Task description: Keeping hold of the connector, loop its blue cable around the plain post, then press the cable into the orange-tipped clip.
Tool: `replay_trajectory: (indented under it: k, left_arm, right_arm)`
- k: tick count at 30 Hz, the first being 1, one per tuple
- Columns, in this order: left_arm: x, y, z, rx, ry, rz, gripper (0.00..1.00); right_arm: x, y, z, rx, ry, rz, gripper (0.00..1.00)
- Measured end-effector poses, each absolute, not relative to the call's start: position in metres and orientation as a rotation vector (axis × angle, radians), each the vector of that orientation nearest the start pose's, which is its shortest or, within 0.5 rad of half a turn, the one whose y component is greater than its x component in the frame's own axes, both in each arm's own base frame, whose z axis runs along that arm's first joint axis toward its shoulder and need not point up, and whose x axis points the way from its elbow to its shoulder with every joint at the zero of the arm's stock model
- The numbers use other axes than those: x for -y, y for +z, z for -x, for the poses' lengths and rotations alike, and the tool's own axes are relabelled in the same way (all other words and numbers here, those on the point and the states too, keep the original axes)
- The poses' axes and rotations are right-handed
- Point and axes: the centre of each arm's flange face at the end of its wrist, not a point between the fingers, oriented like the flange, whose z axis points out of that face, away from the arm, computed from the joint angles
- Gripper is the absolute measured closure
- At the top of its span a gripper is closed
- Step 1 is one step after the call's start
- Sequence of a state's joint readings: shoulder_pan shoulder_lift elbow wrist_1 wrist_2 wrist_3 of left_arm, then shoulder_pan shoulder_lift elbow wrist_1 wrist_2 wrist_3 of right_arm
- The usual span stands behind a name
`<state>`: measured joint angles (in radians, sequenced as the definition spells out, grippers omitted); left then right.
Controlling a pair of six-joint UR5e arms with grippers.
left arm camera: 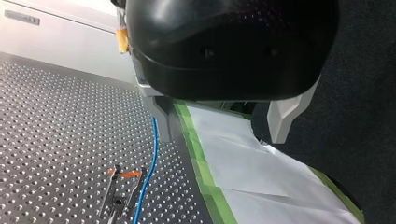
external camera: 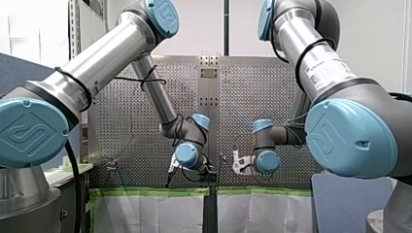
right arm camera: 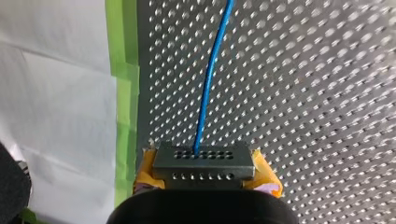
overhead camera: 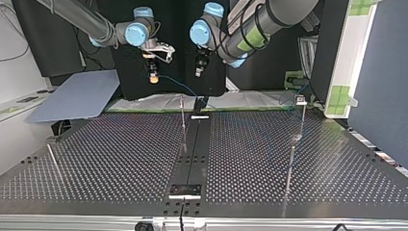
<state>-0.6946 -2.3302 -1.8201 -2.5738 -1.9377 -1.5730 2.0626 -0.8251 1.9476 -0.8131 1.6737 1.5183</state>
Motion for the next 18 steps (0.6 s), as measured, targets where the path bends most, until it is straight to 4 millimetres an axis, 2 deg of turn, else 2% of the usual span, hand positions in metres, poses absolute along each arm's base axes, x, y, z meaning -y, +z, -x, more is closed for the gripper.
replay_trajectory:
  k: [6,14,18]
  left_arm:
    - [0.417,0.009,-0.36,-1.934,-0.06,-0.417,0.0]
    - [0.411,0.01,-0.364,-1.937,-0.039,-0.391,0.0]
    - [0.412,0.01,-0.366,-1.931,-0.051,-0.393,0.0]
  right_arm:
    - [0.407,0.015,-0.35,1.092,1.287,-1.775,1.0]
    - [0.425,0.014,-0.324,1.138,1.3,-1.791,1.0]
    - [0.427,0.014,-0.322,1.129,1.323,-1.811,1.0]
